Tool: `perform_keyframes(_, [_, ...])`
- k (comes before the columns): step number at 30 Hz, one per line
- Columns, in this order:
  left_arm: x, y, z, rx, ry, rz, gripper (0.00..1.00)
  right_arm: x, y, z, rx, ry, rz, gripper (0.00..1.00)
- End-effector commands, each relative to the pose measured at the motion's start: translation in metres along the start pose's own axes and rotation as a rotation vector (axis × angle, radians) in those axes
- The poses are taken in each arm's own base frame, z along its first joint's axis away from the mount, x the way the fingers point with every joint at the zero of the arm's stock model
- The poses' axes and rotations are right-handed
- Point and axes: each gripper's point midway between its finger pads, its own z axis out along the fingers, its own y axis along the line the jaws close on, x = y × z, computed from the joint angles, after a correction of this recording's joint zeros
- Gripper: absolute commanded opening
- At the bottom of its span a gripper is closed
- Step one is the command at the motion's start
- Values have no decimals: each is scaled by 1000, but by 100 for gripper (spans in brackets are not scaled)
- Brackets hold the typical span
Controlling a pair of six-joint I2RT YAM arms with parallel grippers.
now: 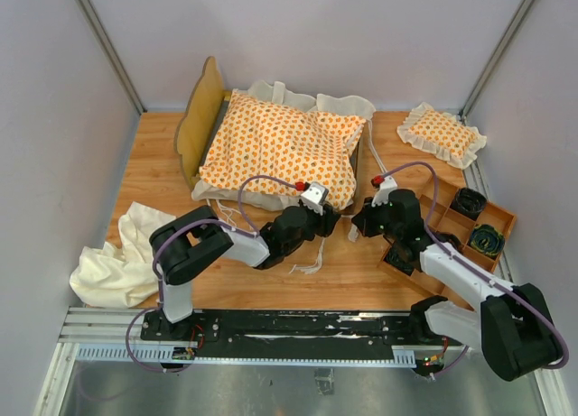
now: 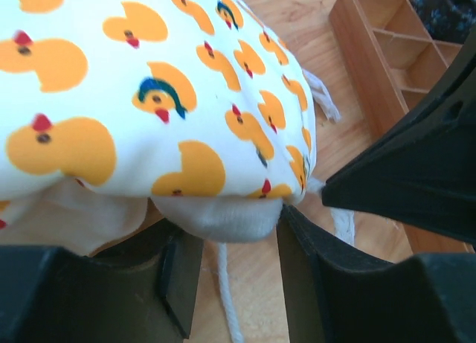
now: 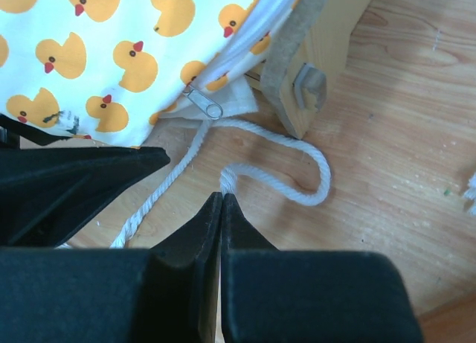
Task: Set up the pet bed
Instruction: Tie the ropes to the bed frame.
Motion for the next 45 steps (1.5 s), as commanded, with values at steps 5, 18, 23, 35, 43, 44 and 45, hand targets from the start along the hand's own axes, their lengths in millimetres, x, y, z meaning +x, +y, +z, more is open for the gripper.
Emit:
perform_keyframes(5, [-40, -4, 8, 20, -144, 8, 34, 0, 2, 7, -57, -15, -108, 0])
perform_keyframes(18, [-64, -33, -21, 202, -143, -185, 0, -42, 20, 18, -198, -228, -511, 0])
perform_keyframes(23, [-76, -38, -25, 259, -138, -255, 2, -47, 34, 19, -282, -343, -644, 0])
perform_keyframes(35, [-81, -34, -25, 296, -90, -279, 17, -52, 65, 23, -466, -517, -763, 0])
perform_keyframes(43, [-71, -15, -43, 236, -50, -141, 31, -37, 76, 19, -554, -578, -799, 0])
perform_keyframes(44, [-67, -13, -46, 230, -34, -121, 31, -36, 77, 19, -561, -576, -801, 0])
perform_keyframes(45, [-61, -10, -49, 224, -16, -102, 31, -35, 77, 18, -565, -573, -802, 0])
